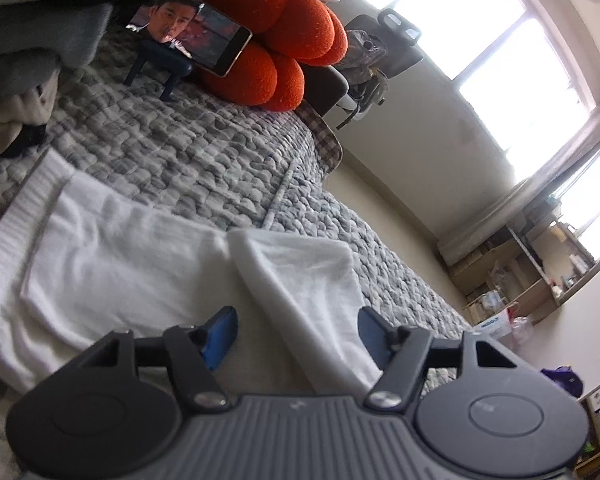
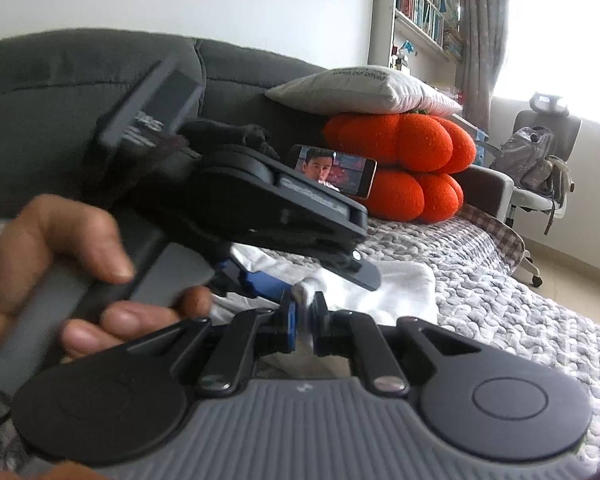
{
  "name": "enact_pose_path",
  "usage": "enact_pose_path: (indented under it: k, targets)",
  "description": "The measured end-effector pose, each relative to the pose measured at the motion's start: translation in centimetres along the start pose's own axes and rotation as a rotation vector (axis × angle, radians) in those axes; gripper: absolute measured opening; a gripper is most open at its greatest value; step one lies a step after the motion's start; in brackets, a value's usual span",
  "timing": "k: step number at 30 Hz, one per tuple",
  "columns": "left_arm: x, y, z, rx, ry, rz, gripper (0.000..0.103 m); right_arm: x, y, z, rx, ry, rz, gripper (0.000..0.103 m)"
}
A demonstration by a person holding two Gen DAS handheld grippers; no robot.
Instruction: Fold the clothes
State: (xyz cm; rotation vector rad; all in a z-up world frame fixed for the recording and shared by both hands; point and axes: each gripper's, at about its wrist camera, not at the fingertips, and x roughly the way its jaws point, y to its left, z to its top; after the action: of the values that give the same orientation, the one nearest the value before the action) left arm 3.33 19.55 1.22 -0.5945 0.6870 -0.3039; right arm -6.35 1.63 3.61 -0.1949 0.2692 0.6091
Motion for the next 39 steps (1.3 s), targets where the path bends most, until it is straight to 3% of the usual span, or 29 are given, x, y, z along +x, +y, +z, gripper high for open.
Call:
enact_pose_path:
  k: [6,7,9,12,21,28,36,39]
  targets:
    - [1.0,0.5,0.7,-0.035,0.006,0.081,0.037,0.0,-0.2,0.0,0.016,-0.005,-0.003,0.010]
    - [1.0,0.7,0.6,-0.043,-0.001,0.086,0.036,0.1,-0.3,0.0,0.020,-0.003,-0.007,0.010]
    - [1.0,0.8,0.6,-0.043,-0.016,0.094,0.021,0.2,-0.3,0.0,0.028,0.004,-0.009,0.009]
    - [1.0,0.7,0.7,-0.022,-0.030,0.103,0.008,0.2,-0.2,0.0,0.025,0.009,-0.013,0.009]
    - [-0.4,-0.5,2.2,0.064,-0.082,0.127,0.006,0.7,0.0,0.8,0.066,-0.002,0.002,0.009]
    - [-1.8,-0.9,3.7,0.225,-0.133,0.189,0.006,1.9,0.2,2.0,0.166,0.021,0.106,0.009]
    - [-3.5,1.2,4.5,0.321,-0.143,0.224,0.006,4.6,1.9,3.1,0.169,0.053,0.186,0.008]
    - [-3.8,2.9,4.2,0.303,-0.144,0.253,0.005,5.6,3.0,3.1,0.168,0.073,0.206,0.008]
